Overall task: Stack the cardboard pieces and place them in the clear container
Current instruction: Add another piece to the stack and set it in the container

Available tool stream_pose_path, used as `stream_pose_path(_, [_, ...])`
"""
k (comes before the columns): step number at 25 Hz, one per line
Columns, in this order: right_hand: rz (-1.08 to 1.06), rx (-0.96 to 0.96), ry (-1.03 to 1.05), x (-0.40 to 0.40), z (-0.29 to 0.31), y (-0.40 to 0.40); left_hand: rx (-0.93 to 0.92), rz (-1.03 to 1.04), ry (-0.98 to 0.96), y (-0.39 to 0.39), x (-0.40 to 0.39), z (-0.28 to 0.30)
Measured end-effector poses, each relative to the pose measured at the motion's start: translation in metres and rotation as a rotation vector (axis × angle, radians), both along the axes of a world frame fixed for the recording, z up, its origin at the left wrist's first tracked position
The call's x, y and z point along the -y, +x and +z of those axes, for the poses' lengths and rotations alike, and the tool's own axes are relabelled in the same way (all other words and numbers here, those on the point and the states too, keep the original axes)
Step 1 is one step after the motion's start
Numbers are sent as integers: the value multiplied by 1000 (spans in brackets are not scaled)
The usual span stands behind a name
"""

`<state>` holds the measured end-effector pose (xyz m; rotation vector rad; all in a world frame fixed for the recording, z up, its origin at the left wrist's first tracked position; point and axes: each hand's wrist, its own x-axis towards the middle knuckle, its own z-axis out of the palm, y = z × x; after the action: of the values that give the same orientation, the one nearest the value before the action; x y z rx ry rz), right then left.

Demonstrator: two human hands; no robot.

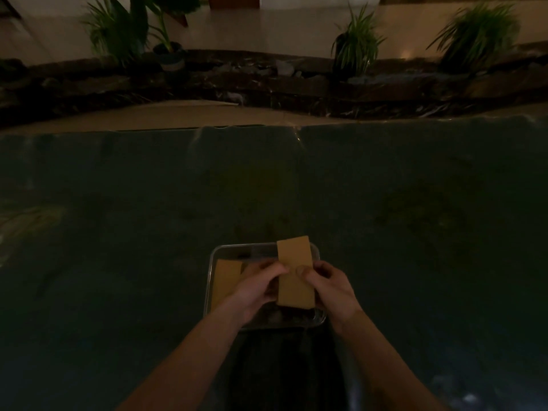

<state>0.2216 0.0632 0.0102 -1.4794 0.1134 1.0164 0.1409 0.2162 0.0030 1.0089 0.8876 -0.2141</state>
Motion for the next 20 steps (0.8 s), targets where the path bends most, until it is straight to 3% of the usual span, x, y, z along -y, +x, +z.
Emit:
stream_pose_path(2, [41,26,-24,-2,-4,1,-17,18,64,2,2,-10])
stream_pose_path(4, [34,174,-83,-1,-11,5,-26,41,98,4,2,-20])
stream_pose_path(6, [-143,350,-217,4,-19,12,-77,58,125,8,1,-29])
stream_pose_path(8, [-288,398,-326,10,-31,21,-142,26,163,14,2,-41])
stream_pose_path(10, [-225,289,-377,13,-47,27,-218,-4,205,21,8,-51])
stream_pose_path(13, [-135,58,-294,17,-60,24,-294,-31,253,27,16,-64])
stream_pose_path(20, [-180,34,-190,22,-69,22,-302,48,321,33,29,-85])
